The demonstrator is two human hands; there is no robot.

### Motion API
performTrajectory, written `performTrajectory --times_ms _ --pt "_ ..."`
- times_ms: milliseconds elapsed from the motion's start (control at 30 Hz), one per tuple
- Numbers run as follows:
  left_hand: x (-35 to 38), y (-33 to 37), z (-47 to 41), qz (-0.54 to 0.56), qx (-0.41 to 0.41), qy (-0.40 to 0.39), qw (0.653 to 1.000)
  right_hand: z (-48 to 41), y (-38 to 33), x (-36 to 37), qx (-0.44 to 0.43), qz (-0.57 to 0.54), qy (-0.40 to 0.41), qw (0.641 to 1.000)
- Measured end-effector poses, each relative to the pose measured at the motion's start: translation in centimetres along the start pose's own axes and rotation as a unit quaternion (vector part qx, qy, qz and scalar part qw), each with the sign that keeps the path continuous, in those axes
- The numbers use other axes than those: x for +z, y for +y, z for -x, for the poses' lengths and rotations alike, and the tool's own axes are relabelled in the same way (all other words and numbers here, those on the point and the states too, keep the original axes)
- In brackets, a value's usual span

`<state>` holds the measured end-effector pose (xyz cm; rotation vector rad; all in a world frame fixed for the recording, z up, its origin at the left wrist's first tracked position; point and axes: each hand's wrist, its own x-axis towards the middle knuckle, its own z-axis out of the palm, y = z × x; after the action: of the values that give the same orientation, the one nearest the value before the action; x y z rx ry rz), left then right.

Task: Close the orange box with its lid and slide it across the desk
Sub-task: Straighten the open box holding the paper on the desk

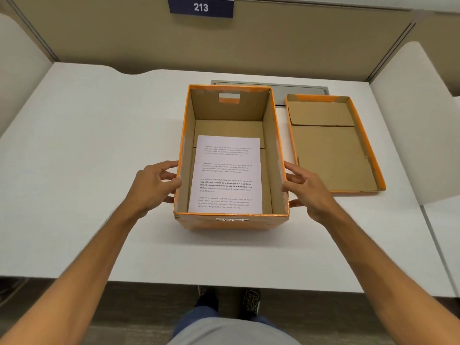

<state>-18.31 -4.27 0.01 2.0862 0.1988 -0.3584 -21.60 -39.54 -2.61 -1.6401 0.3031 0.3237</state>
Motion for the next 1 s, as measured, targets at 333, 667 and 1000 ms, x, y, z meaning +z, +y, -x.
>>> performTrajectory --times_ms 333,667,1000 --pt "0.8 -0.2 0.7 -0.010 -0.023 0.018 1.000 0.3 1.8 0.1 0.010 -0.010 -0.014 1.000" --pt "2.1 -0.4 1.2 -0.086 0.005 0.067 0.994 0.4 2.5 -0.2 0.001 -0.019 -0.022 1.000" --pt "4.6 1.9 2.2 -0.151 0.082 0.181 0.968 1.3 3.1 -1.4 -0.031 0.102 0.077 0.991"
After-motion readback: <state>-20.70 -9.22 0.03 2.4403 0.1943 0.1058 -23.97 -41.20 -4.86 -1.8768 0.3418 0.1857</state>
